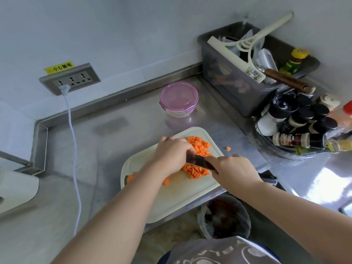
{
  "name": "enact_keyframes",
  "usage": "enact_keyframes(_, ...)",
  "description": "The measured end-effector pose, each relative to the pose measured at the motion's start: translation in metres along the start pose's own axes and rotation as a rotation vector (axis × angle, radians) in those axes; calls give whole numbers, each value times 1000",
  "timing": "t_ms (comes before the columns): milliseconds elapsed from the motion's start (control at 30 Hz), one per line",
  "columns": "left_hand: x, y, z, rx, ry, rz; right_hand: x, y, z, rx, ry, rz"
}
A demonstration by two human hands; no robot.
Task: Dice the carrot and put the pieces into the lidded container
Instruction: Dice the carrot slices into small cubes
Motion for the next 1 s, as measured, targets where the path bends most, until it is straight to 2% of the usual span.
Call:
enact_keyframes(100,-12,-15,-2,-48,-20,94,0,-1,-2,37,7,1)
enact_keyframes(200,-17,-14,1,-20,-13,70,1,-6,-3,29,3,29)
enact_keyframes(300,-6,13,24,226,108,-196,2,-9,-4,-56,-19,37)
enact_keyframes(367,20,33,53,400,296,-429,2,-9,-6,-143,-52,50)
enact_keyframes(433,58,35,83,457,509,-584,1,-13,-8,-266,-100,89)
enact_keyframes(500,86,12,104,498,675,-544,-1,-16,-5,-398,-126,132)
enact_keyframes(600,105,-49,102,687,819,-178,-2,-23,9,-618,-169,185)
enact_keyframes(667,112,-72,88,789,860,-68,0,-30,22,-703,-180,234)
enact_keyframes(1000,104,-79,79,904,900,-259,4,-56,65,-691,-99,242)
Point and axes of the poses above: each hand's wrist, its own x-axis away from the middle knuckle, its own y-axis out of the back of the hand, z = x × y, the point moved 7 cm from there along -x, towards the middle knuckle, and after that the axes turned 4 degrees about -y, right-handed, at the moved point
